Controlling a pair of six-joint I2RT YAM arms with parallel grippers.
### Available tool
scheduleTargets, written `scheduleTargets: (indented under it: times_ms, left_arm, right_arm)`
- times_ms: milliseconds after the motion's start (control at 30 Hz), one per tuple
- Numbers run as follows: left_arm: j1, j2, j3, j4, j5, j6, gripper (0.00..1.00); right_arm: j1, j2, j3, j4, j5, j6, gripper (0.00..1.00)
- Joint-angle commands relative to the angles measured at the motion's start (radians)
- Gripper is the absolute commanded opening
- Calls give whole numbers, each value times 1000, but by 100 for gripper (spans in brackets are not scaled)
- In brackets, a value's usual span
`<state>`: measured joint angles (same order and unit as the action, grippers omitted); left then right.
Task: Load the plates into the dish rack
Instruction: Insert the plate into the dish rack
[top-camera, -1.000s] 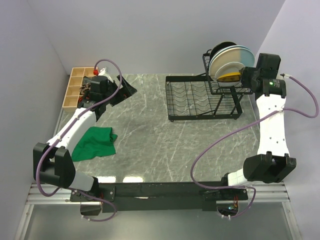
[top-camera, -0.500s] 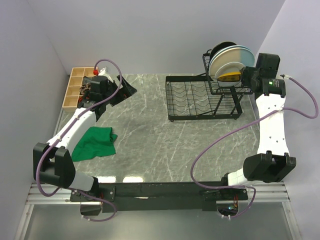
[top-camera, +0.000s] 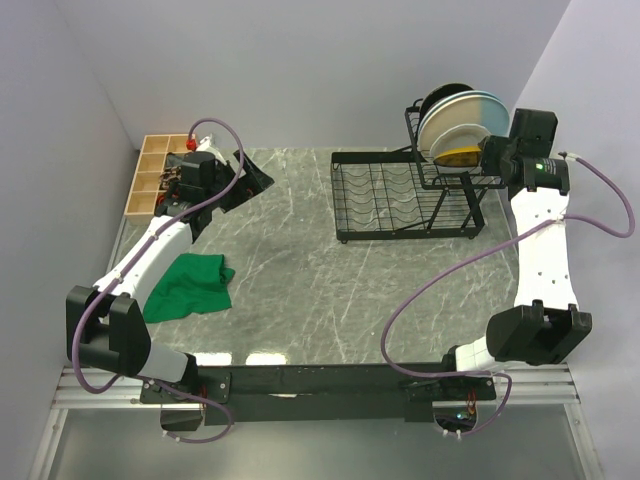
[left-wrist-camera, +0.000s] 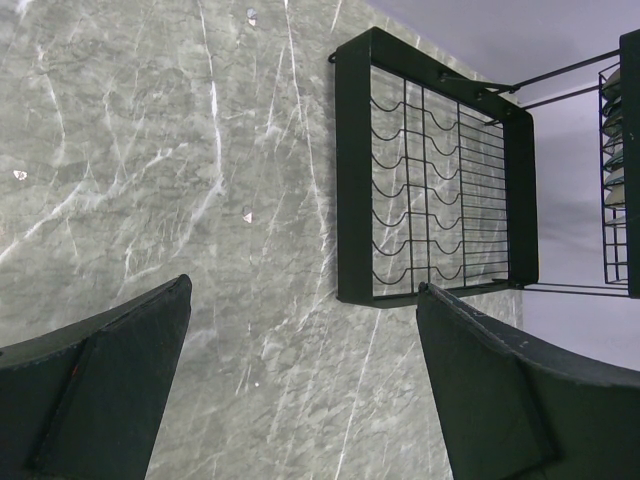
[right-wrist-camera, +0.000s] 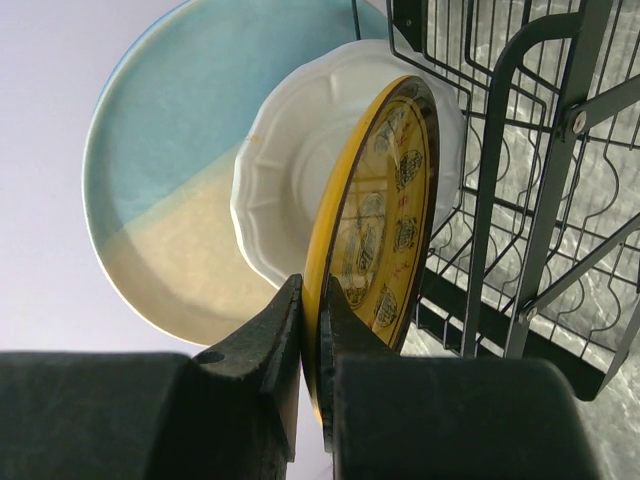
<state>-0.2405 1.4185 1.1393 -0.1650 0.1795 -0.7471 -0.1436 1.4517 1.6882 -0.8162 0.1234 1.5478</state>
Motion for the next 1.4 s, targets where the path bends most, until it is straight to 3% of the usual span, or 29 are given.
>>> scheduleTargets:
  times_ms: [0,900,1033,1367]
  left_arm:
    - [3,-27,31,12,3,0,100]
    - [3,-20,31,12,0,-6,99]
    - [3,-21,27,10,-3,-8,99]
    - [3,-35,10,16,-9,-14,100]
  right_arm:
    - [7,1,2,31,30,17,0]
    - [7,19,-13,29,50,17,0]
    - [7,24,-18,34,50,6,8]
    - [7,33,-19,45,47,-23,13]
